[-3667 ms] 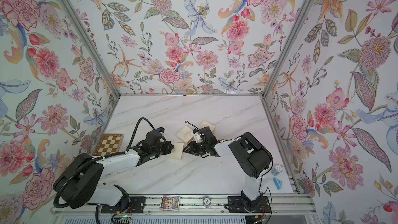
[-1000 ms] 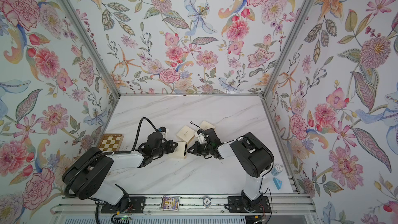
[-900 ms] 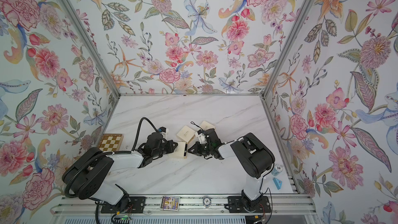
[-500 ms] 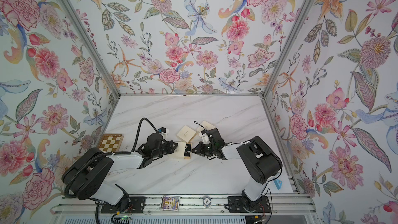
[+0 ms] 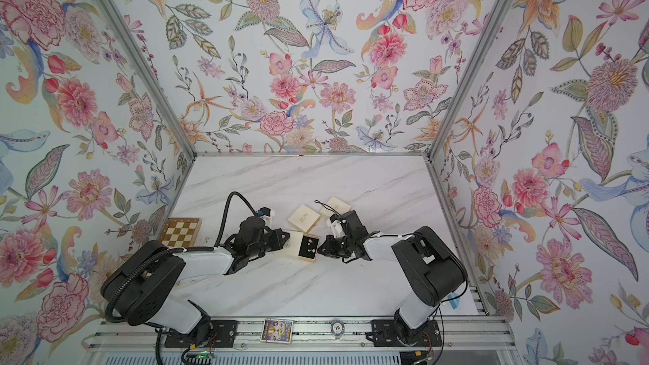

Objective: Take out the earrings from the drawer-style jewelry box
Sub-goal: Open the drawer in the jewelry box.

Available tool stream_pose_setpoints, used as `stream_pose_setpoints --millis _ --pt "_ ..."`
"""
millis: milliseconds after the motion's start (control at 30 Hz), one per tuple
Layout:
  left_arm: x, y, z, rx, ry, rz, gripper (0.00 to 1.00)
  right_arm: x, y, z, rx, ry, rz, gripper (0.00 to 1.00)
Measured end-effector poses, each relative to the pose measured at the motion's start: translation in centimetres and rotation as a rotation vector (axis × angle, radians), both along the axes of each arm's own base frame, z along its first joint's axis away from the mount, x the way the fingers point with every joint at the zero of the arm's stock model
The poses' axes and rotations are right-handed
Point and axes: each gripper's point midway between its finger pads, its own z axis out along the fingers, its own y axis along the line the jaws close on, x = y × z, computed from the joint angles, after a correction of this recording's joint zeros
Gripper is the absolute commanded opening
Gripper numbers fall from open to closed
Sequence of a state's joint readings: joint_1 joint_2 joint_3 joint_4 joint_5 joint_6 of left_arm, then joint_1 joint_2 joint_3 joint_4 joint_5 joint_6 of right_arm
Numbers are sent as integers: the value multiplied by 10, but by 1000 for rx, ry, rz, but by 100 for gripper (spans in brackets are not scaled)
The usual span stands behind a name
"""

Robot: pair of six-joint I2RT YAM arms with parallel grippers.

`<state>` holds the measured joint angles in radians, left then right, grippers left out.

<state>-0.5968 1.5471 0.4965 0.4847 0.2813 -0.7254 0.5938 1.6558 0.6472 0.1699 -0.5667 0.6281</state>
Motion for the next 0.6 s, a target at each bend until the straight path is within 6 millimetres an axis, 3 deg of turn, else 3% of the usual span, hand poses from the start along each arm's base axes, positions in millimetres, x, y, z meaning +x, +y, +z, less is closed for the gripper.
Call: stream_pose_setpoints --millis 200,433,600 --pt "4 -1 0 3 -7 5 0 -5 5 0 -24 -10 27 2" --pt "4 -1 0 12 -17 -6 0 -4 0 -2 -70 -26 26 29" --pt "4 -1 0 18 -24 -13 0 0 -8 2 -130 -66 22 32"
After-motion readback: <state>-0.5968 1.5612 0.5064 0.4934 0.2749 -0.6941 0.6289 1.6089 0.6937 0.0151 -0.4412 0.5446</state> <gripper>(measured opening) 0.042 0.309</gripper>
